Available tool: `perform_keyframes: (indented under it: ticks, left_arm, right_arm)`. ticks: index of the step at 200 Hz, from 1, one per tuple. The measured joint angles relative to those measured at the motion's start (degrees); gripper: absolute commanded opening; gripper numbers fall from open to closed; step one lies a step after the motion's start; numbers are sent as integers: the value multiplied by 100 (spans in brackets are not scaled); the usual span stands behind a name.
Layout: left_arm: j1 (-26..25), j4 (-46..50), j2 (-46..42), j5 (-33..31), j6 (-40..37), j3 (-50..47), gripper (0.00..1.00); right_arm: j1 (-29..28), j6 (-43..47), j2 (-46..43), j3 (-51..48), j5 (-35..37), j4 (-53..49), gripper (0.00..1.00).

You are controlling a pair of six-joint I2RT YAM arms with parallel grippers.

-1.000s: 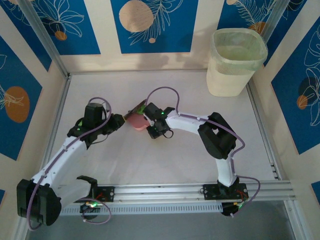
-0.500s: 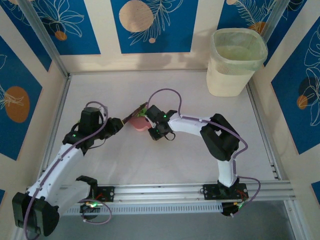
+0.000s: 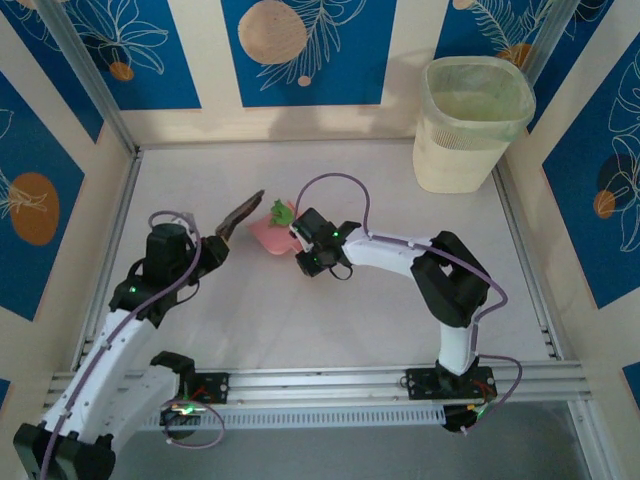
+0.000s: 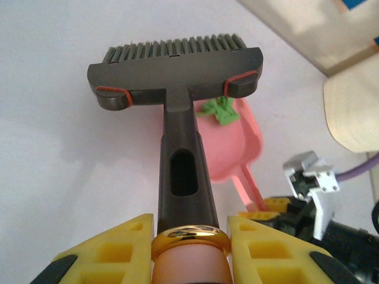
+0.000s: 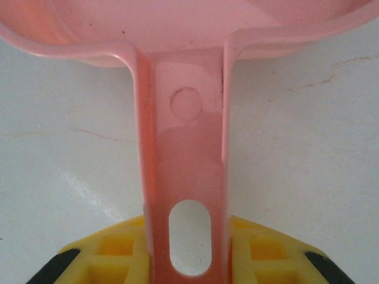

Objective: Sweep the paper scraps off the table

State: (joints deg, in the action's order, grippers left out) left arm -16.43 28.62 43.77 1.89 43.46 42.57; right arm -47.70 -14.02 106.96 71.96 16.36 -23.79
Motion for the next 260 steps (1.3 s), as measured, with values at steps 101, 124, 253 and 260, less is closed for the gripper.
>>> perform_keyframes:
  ticks: [101, 124, 253, 260]
  left_arm:
    - [-4, -262, -391, -638, -221, -837, 0]
    - [-4, -472, -389, -575, -249, -997, 0]
    - [-9, -1283, -240, -83, -245, -1515, 0]
    - [-9, -1285, -243, -66, -245, -1517, 0]
  right_arm:
    - [372, -369, -879, 105, -22, -748, 0]
    - [522, -437, -1043, 323, -15, -1126, 0]
    - [2428, -649, -1309, 2730, -81, -2944, 0]
    - [2557, -660, -1309, 2863, -127, -3003, 0]
